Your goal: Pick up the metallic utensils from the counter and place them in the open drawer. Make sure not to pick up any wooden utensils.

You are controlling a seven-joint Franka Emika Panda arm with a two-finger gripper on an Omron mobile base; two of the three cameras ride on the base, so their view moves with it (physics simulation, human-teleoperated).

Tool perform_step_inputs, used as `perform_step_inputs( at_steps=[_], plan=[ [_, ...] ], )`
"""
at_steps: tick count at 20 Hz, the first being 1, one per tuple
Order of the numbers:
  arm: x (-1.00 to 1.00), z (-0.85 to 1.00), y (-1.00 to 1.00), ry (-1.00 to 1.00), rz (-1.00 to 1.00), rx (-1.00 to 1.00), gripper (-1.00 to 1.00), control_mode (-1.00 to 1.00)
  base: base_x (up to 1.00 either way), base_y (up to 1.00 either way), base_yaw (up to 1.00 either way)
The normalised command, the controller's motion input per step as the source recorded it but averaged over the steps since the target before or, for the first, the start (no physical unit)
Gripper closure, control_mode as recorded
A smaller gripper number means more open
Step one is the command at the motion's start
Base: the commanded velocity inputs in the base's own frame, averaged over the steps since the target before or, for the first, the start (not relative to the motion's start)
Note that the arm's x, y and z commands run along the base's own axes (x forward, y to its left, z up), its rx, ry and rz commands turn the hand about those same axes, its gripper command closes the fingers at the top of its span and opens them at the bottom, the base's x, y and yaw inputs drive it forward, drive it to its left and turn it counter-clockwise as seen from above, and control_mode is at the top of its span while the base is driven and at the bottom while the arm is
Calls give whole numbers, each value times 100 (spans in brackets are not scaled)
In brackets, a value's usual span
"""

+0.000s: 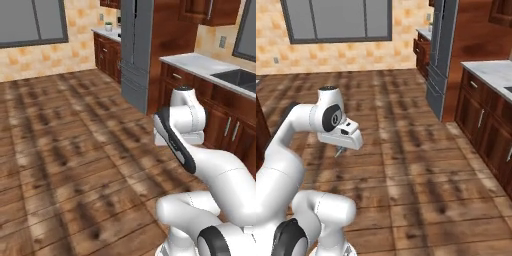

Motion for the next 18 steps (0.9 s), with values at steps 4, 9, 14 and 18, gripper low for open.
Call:
perform_step_inputs(
  at_steps=[4,9,14,18],
  plan=[
    [0,0,0,0,0,0,100,100,100,0,0],
    [0,0,0,0,0,0,100,100,100,0,0],
    [0,0,0,0,0,0,100,100,100,0,0],
    [0,0,0,0,0,0,100,100,100,0,0]
  ],
)
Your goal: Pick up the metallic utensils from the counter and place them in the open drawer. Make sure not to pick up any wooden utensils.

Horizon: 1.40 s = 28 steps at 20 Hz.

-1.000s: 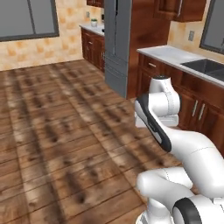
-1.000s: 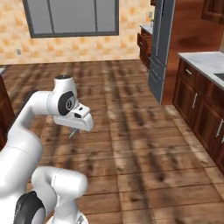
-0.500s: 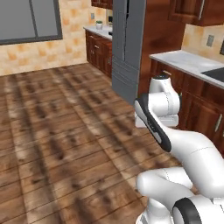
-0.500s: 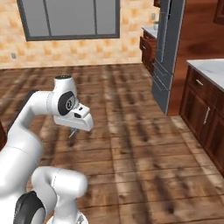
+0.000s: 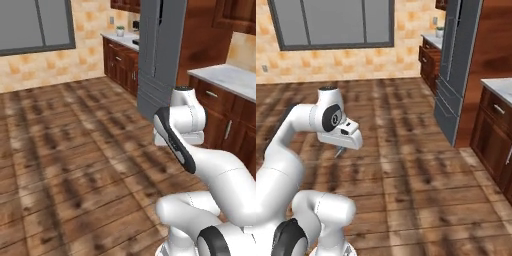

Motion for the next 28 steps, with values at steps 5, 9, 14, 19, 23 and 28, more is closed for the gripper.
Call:
perform_step_inputs(
  at_steps=[5,9,14,19,23,28],
  plan=[
    [0,0,0,0,0,0,100,100,100,0,-9],
    [0,0,0,0,0,0,100,100,100,34,-38],
    [0,0,0,0,0,0,100,100,100,44,-32],
    [0,0,0,0,0,0,100,100,100,37,-8],
    [0,0,0,0,0,0,100,100,100,3,1],
    [0,0,0,0,0,0,100,100,100,2,3]
  ],
)
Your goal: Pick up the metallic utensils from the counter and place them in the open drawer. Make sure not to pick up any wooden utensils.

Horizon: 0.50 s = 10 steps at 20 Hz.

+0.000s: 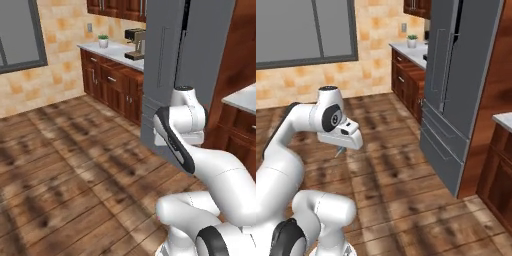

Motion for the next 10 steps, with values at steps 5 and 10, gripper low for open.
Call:
perform_step_inputs(
  at_steps=[5,10],
  plan=[
    [0,0,0,0,0,0,100,100,100,9,2],
    [0,0,0,0,0,0,100,100,100,15,-2]
  ],
)
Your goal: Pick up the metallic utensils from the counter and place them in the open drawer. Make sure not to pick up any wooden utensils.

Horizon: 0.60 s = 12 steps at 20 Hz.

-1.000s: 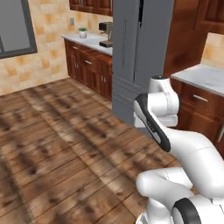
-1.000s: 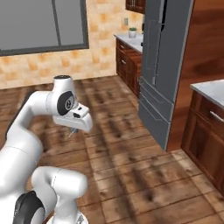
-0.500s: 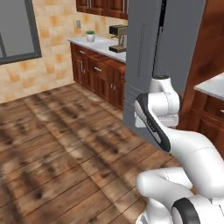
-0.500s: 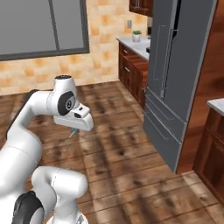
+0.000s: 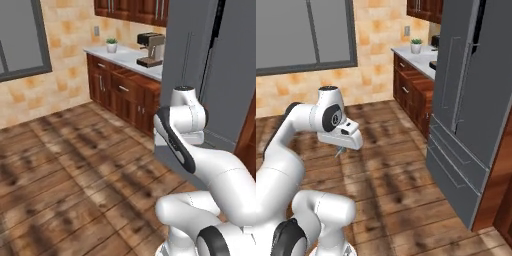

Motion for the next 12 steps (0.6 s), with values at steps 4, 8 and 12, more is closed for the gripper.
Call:
perform_step_inputs(
  at_steps=[4,8,12],
  plan=[
    [0,0,0,0,0,0,100,100,100,76,-26],
    [0,0,0,0,0,0,100,100,100,73,-33],
    [0,0,0,0,0,0,100,100,95,28,-26]
  ],
)
